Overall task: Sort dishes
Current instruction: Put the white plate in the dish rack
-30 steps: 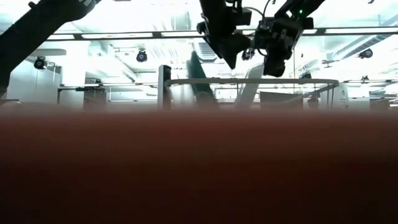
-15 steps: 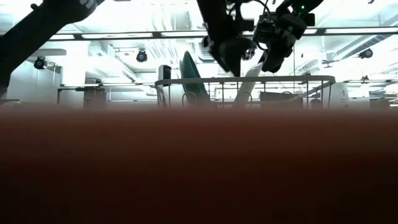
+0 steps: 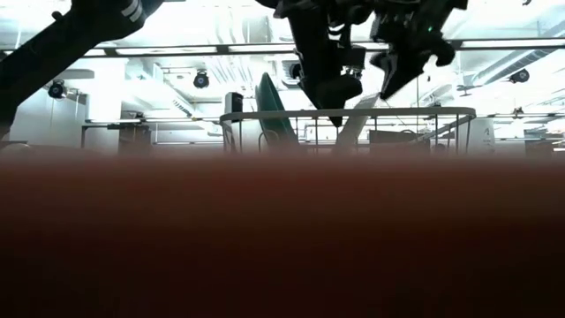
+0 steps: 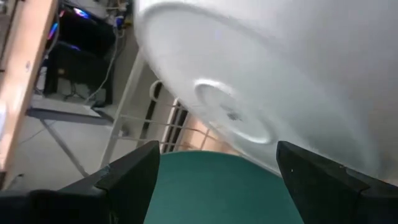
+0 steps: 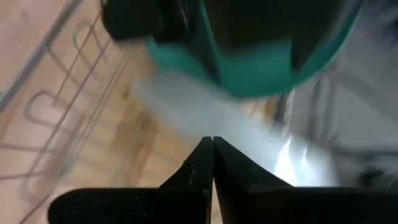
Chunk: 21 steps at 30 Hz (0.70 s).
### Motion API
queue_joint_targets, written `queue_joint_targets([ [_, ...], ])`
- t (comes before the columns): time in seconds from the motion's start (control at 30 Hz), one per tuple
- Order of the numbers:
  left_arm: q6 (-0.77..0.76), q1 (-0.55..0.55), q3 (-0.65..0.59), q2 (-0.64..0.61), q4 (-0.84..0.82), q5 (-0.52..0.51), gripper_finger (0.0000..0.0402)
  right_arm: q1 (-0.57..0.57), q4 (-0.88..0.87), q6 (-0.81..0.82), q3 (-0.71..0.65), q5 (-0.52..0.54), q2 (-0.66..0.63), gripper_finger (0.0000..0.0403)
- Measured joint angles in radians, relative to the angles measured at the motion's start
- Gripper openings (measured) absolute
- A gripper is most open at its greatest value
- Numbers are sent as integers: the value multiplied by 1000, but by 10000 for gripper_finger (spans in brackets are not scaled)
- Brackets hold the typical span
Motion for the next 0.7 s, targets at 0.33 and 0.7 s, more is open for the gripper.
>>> queue_joint_targets([
  [0.33, -1, 6, -1, 0, -14, -8, 311, 52, 116, -120, -114, 103, -40, 8],
  [0.7, 166, 32, -41, 10, -6, 221, 311, 53, -36, 118, -181, 151, -61, 22],
])
